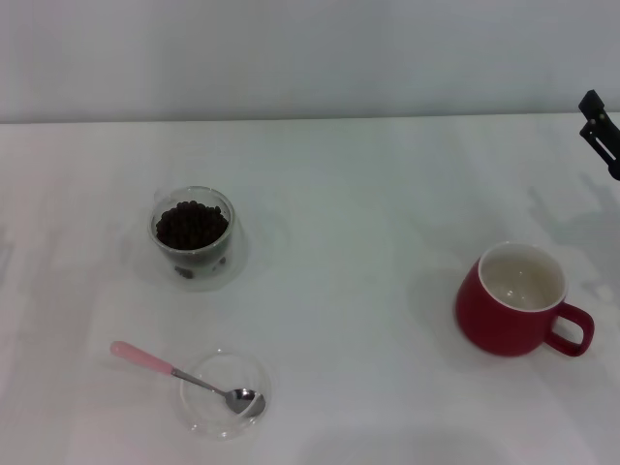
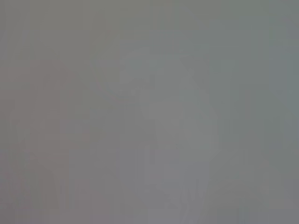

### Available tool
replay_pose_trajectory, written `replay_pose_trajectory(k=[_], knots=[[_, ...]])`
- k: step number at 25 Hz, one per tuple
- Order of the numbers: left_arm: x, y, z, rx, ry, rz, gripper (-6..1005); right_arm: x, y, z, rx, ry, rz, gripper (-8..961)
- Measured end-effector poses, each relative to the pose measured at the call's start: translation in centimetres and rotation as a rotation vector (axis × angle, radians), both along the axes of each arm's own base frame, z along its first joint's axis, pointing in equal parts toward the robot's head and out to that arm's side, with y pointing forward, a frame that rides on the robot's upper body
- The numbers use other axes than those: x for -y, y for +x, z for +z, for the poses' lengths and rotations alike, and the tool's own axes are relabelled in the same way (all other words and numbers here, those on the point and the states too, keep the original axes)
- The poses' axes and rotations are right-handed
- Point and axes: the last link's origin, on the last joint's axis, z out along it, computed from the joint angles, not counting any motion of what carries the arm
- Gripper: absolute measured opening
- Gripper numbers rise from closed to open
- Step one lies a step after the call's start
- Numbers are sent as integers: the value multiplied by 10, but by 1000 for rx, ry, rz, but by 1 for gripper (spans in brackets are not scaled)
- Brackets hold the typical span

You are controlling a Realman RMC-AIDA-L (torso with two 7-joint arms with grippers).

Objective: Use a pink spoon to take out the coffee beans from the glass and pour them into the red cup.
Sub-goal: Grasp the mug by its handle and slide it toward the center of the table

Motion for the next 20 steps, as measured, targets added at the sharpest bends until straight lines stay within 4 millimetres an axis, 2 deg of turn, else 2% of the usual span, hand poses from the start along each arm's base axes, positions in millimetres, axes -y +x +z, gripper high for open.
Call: replay_pose_trajectory(k=[16, 20], knots=[[1, 0, -2, 8, -2, 4, 762, 0, 0, 0, 1, -3, 1, 865], [1, -1, -1, 10, 0, 7, 761, 5, 3, -1, 0, -9, -5, 863]])
